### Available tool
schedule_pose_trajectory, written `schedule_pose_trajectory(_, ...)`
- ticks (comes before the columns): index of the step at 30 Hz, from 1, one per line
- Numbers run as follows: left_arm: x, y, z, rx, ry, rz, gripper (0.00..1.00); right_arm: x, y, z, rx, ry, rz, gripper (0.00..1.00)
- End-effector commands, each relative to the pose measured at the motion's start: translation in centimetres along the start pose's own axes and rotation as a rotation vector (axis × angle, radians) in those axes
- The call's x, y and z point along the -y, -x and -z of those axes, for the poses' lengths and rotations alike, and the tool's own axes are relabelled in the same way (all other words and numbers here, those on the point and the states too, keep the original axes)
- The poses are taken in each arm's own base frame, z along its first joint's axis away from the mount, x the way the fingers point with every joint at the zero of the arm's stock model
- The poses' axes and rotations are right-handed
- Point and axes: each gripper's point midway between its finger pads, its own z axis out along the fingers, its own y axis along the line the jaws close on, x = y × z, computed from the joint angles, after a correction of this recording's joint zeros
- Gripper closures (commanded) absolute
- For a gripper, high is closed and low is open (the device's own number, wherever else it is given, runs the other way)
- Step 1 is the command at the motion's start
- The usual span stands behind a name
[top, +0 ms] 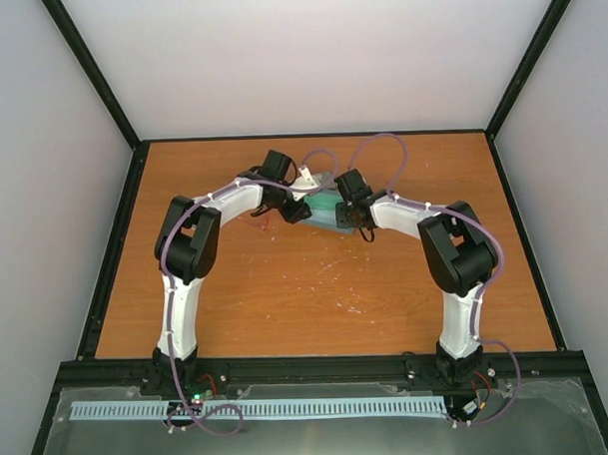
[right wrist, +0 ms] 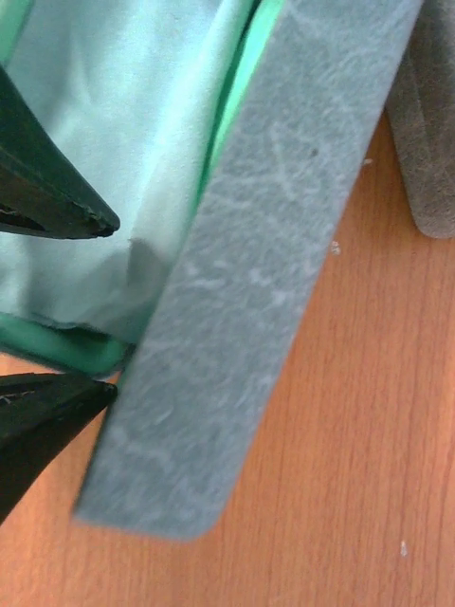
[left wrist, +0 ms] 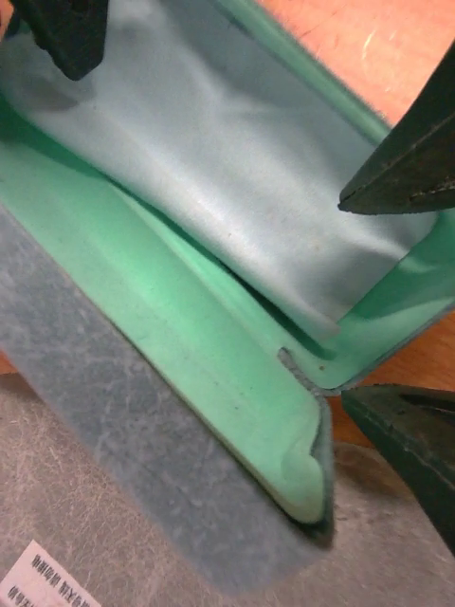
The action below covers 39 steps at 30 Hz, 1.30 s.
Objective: Organize the sunglasses
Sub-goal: Place the glasses cleaning cloth in the sunglasses case, then pick up the sunglasses from the center of the board.
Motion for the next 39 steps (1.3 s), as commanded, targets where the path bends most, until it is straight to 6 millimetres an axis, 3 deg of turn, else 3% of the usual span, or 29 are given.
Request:
schedule_pose_trajectory(1,-0.1,2.2,3.8,0.086,0.041,-0.023,0.48,0.5,0.8,2.5,0.046,0.000,-0.023,0.61)
schedule_pose_trajectory(8,1.6,1.5,6.8,0.115,0.055,-0.038,0.44,0.5,-0.6,3.8,0.047,-0.013,-0.025,0.61)
schedule_pose_trajectory(13,2.2,0.1,11.1,0.174,0.068,-0.152,0.45,0.5,-0.8,6.7,0.077,-0.030,-0.018,0.53)
schedule_pose_trajectory(18,0.4,-3.9,15.5,0.175,0.063,-0.328,0.44,0.3,-0.2,10.4,0.127,-0.002,-0.021,0.50)
schedule_pose_trajectory(25,-2.6,-10.8,19.0,0.086,0.046,-0.666,0.47,-1.3,0.1,12.0,0.123,0.065,0.009,0.49)
schedule_pose_trajectory(29,-3.3,-12.8,18.7,0.061,0.030,-0.825,0.48,-1.8,0.2,12.2,0.123,0.083,0.014,0.49)
schedule_pose_trajectory(34,-5.0,-12.3,17.7,0.059,0.006,-0.819,0.48,-2.2,0.3,12.0,0.122,0.097,0.020,0.49)
schedule_pose_trajectory(39,-5.1,-12.7,16.0,0.051,-0.028,-0.852,0.48,-2.4,0.0,11.0,0.107,0.098,0.034,0.49)
